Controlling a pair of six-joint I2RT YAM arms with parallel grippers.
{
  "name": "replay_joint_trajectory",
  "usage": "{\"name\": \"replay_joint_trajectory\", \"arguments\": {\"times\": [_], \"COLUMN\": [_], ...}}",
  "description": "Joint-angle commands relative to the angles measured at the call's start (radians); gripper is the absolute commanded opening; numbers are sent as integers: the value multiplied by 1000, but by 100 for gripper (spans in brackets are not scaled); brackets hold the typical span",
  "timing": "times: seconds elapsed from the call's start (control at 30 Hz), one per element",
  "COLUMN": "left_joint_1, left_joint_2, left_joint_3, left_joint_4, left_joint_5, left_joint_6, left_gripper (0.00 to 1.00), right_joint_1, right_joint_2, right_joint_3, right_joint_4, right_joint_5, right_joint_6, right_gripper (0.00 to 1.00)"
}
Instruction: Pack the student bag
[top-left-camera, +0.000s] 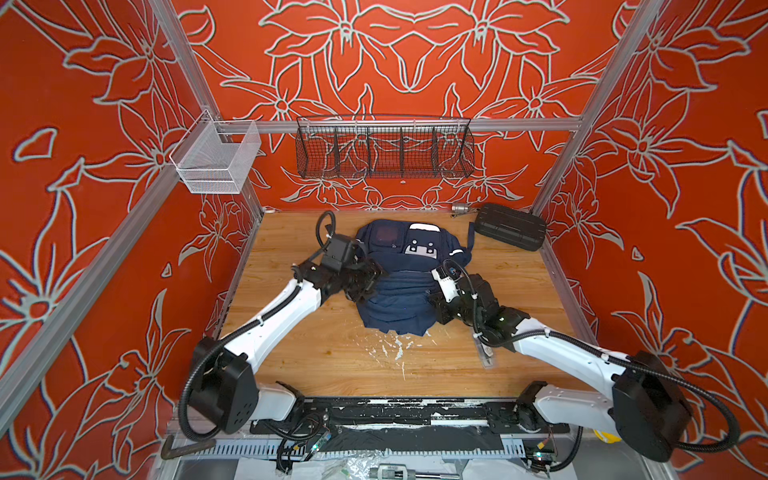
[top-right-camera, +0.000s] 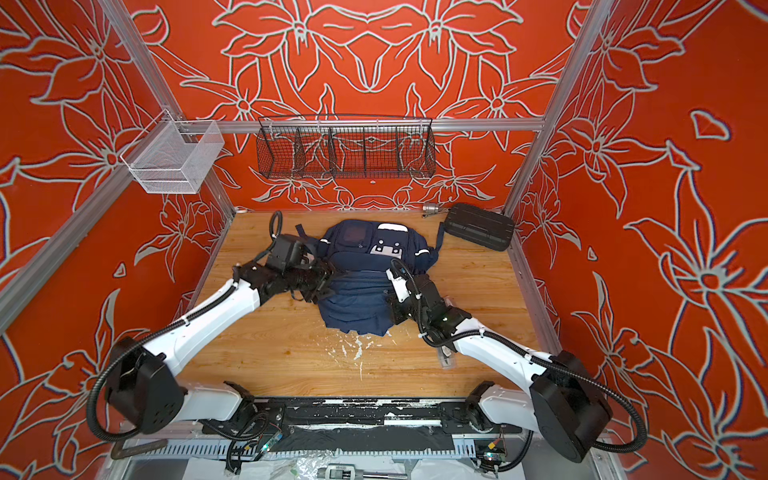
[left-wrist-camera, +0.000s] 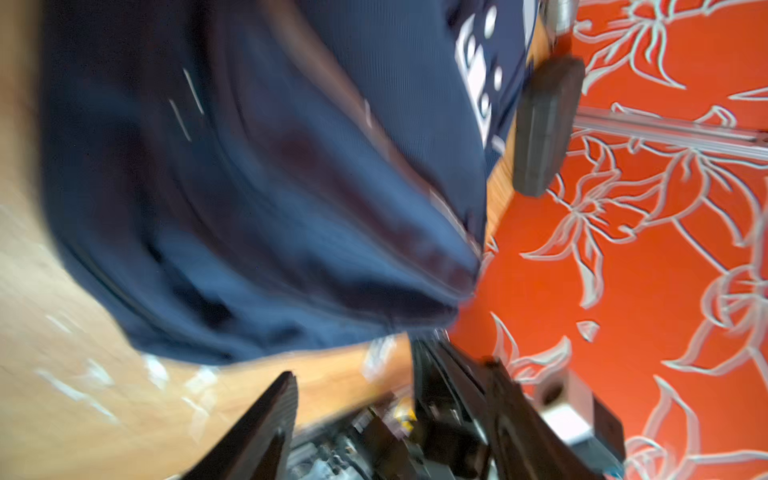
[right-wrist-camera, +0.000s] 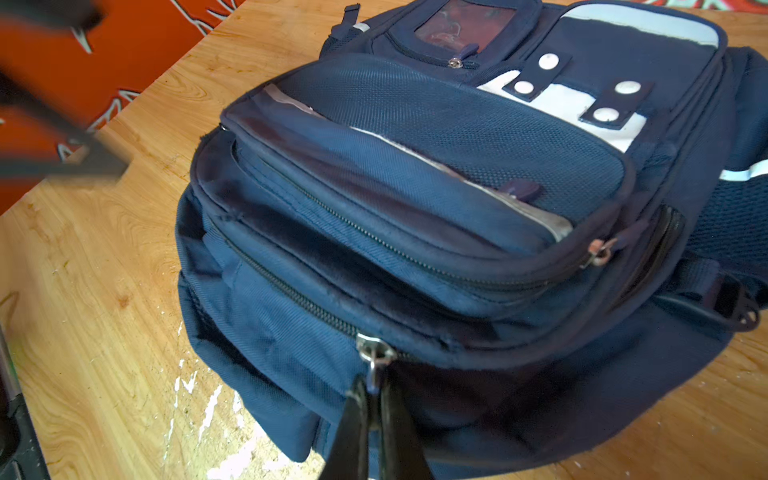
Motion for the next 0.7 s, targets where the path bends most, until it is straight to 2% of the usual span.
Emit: {"name": "replay_joint_trajectory", "arguments": {"times": [0.0, 0.1, 0.17, 0.23, 0.33, 0.37, 0.43, 0.57, 0.67], "left_joint_1": [-76, -133, -138, -140, -138, -137, -132, -104, -80], "left_joint_2": [63, 172, 241, 286, 313, 308, 279, 156, 69], "left_joint_3": [-33, 68, 100, 92, 80, 79, 71, -31, -87], "left_joint_4": [214, 174, 182, 239, 283, 270, 216, 169, 123], "left_joint_5": [-127, -140, -120, -116, -84, -73, -62, -67, -78], "left_joint_6": [-274, -260, -273, -305, -321, -306, -272, -250, -234], "left_gripper": [68, 67, 60, 42, 5, 0, 0, 0, 0], "right_joint_1": [11, 12, 13, 14, 13, 5, -28, -197, -272], "right_joint_2": [0, -7, -15, -25, -48, -55, -63, -46, 3], "right_joint_3": [40, 35, 31, 22, 15, 13, 11, 0, 31], "right_joint_4": [54, 53, 51, 49, 9, -10, -51, -91, -121], "right_joint_5": [-2, -8, -7, -1, 60, 75, 90, 1, -15], "right_joint_6": [14, 15, 16, 18, 22, 13, 4, 25, -29], "right_gripper": [0, 0, 0, 0, 0, 0, 0, 0, 0]}}
